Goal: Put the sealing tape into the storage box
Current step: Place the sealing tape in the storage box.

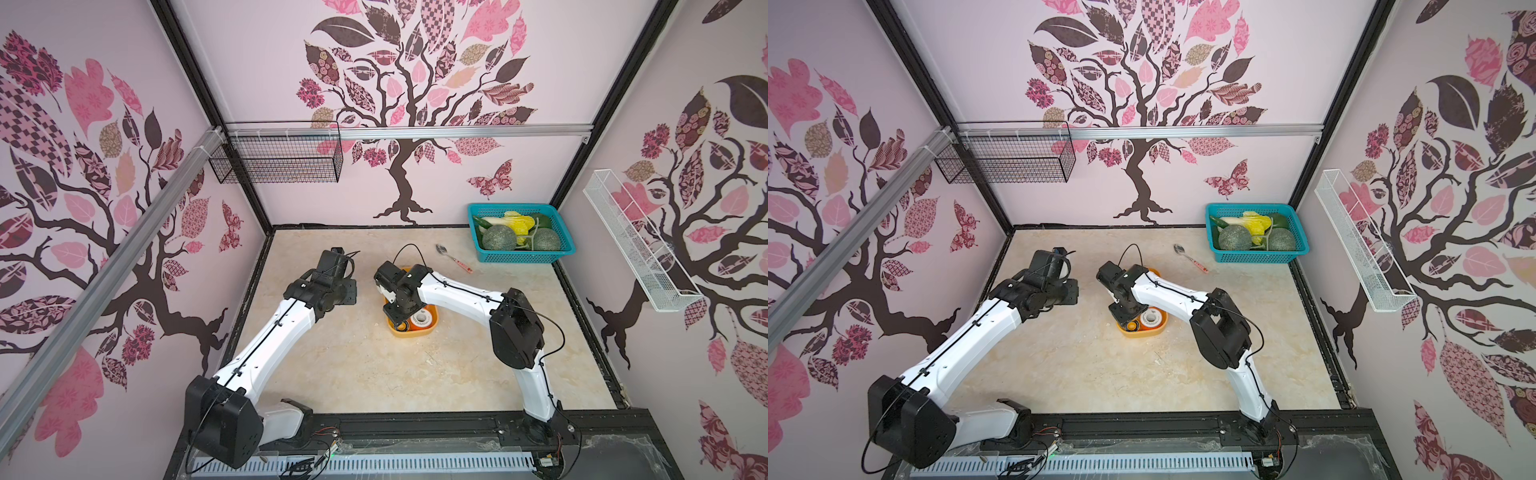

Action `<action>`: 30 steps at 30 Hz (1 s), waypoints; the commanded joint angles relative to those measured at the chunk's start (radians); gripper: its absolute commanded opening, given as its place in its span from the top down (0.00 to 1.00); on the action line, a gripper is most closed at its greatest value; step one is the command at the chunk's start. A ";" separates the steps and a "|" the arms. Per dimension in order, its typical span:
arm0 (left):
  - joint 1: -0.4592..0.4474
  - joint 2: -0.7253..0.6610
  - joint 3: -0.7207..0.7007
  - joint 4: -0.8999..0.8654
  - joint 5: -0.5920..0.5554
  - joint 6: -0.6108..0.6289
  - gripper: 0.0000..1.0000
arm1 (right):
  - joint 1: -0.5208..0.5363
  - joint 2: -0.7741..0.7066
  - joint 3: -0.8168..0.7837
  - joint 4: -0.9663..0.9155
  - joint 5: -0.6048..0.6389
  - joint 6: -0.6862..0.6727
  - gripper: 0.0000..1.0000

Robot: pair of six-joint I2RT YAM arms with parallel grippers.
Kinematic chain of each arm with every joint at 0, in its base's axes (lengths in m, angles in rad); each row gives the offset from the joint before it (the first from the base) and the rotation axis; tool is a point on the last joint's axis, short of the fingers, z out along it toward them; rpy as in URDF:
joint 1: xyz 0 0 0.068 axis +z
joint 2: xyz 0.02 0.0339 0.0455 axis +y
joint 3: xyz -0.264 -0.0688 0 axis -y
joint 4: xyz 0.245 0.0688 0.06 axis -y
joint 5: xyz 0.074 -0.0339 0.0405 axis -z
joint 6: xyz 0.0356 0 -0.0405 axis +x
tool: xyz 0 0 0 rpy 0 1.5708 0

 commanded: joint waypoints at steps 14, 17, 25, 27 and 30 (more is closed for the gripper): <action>0.001 -0.014 0.012 0.000 -0.002 0.013 0.72 | -0.034 0.013 0.057 0.023 -0.004 0.022 0.78; 0.001 -0.011 0.012 0.000 0.000 0.013 0.72 | -0.037 0.024 0.069 0.033 -0.007 0.025 0.80; 0.001 -0.012 0.012 0.001 -0.001 0.013 0.72 | -0.043 0.070 0.110 0.022 0.001 0.030 0.87; 0.002 -0.011 0.012 0.001 -0.002 0.013 0.72 | -0.044 0.078 0.111 0.024 0.001 0.030 0.87; 0.001 -0.011 0.012 0.000 -0.002 0.013 0.72 | -0.046 0.091 0.119 0.019 0.003 0.032 0.88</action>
